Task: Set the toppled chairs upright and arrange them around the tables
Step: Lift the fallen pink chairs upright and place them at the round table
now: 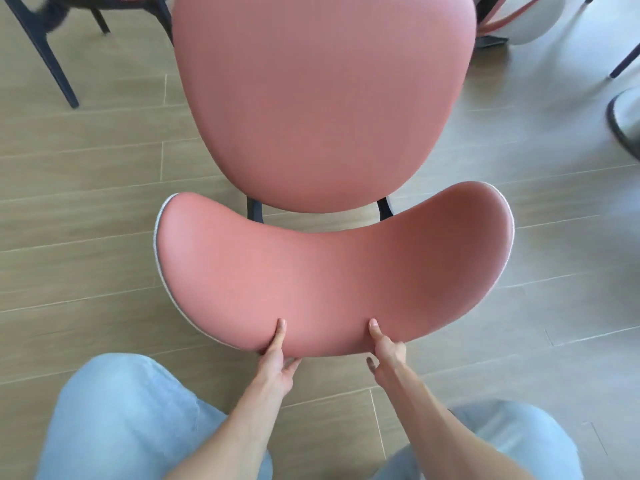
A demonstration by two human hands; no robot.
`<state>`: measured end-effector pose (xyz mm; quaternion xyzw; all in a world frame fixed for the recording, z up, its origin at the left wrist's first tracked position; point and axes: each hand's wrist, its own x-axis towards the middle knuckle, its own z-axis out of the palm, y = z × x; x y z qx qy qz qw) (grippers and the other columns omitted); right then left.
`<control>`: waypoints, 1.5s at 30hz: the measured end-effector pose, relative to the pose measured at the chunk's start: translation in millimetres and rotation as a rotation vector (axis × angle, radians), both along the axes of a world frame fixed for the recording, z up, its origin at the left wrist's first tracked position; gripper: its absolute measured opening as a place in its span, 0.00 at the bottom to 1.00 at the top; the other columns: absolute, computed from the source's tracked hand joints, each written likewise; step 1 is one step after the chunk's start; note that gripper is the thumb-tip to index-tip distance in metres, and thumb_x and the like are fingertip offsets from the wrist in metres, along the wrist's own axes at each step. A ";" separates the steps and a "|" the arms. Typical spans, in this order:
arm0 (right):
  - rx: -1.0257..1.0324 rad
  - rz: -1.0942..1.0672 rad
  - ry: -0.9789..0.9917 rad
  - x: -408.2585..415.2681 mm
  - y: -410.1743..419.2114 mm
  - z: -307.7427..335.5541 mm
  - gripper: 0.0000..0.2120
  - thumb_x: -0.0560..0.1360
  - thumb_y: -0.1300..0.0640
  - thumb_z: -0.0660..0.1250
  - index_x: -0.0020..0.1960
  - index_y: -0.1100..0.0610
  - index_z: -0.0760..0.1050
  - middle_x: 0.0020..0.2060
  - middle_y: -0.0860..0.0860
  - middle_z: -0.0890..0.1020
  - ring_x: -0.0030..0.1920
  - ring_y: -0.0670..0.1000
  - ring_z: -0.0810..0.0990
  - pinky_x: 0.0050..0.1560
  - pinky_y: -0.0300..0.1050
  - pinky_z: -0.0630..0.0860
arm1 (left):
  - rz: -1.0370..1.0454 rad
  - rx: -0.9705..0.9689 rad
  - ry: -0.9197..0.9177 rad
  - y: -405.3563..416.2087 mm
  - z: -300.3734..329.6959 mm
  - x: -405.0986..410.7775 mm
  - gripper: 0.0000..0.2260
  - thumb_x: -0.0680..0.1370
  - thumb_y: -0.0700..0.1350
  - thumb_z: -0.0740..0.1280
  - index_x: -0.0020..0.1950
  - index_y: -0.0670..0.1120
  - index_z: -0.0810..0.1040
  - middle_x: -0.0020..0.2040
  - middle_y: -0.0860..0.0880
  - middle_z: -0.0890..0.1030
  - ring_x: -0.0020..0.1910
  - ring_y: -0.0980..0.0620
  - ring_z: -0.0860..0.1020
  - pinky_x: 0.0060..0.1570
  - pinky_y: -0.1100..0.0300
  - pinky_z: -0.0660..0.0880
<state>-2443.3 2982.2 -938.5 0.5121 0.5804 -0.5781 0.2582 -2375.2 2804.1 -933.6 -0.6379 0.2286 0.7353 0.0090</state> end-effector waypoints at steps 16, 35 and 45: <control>0.228 0.155 -0.045 -10.7 -11.6 288.4 0.41 0.67 0.45 0.80 0.69 0.68 0.68 0.62 0.64 0.79 0.59 0.64 0.81 0.64 0.58 0.76 | -0.145 -0.040 -0.141 -35.9 310.5 -12.4 0.32 0.64 0.47 0.84 0.62 0.42 0.73 0.54 0.42 0.80 0.46 0.41 0.81 0.32 0.44 0.82; 0.212 0.135 0.227 -203.3 -103.6 431.9 0.36 0.64 0.50 0.82 0.59 0.59 0.62 0.57 0.57 0.73 0.51 0.67 0.83 0.23 0.54 0.80 | -0.313 -0.093 0.070 -129.7 418.6 -206.8 0.18 0.68 0.42 0.81 0.50 0.41 0.77 0.55 0.39 0.80 0.49 0.32 0.81 0.27 0.40 0.79; 0.290 0.193 0.335 -314.3 -155.4 443.9 0.30 0.66 0.52 0.79 0.56 0.59 0.62 0.53 0.57 0.74 0.38 0.68 0.85 0.28 0.60 0.82 | -0.353 -0.225 0.087 -179.8 430.5 -323.9 0.16 0.71 0.38 0.78 0.43 0.42 0.70 0.55 0.39 0.76 0.46 0.31 0.79 0.23 0.44 0.78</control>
